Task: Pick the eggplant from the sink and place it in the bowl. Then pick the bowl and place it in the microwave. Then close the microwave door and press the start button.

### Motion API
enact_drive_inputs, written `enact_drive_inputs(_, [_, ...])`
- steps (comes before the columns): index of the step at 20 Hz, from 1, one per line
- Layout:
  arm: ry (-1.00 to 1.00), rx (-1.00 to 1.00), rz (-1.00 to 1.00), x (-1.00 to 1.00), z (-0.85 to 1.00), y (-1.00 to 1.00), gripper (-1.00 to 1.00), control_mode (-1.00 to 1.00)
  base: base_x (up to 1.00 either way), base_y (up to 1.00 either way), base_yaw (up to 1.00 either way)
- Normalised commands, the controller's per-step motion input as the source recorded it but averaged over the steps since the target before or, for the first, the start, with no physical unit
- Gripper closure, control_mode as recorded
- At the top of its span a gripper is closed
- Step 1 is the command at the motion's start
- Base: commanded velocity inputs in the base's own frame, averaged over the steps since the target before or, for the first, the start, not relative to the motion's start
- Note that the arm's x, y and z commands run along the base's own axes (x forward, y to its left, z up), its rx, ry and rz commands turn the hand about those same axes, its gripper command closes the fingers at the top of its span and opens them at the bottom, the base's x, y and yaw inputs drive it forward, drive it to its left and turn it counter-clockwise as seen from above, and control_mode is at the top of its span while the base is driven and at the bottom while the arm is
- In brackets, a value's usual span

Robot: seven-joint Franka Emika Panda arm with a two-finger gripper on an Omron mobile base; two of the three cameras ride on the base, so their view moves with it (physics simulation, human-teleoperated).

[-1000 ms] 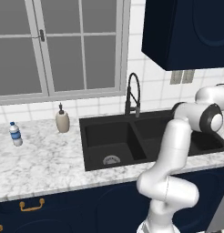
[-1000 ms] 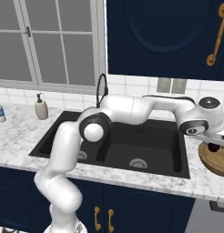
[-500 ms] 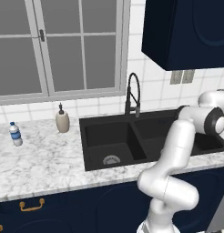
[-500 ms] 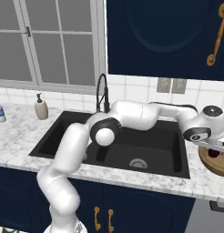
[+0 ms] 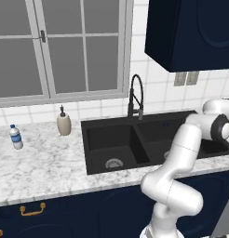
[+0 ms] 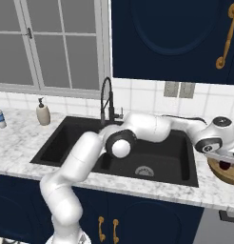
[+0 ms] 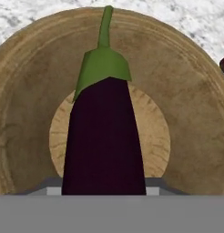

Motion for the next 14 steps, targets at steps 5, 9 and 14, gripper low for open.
enact_drive_inputs(5, [0.00, 0.00, 0.02, 0.00, -0.32, -0.17, 1.00, -1.00, 0.00, 0.00, 0.00])
enact_drive_inputs(9, [0.00, 0.01, 0.03, 0.01, -0.22, -0.10, 1.00, -1.00, 0.00, 0.00, 0.00])
enact_drive_inputs(14, [0.00, 0.00, 0.00, -0.02, -0.02, 0.00, -1.00, -1.00, 0.00, 0.00, 0.00])
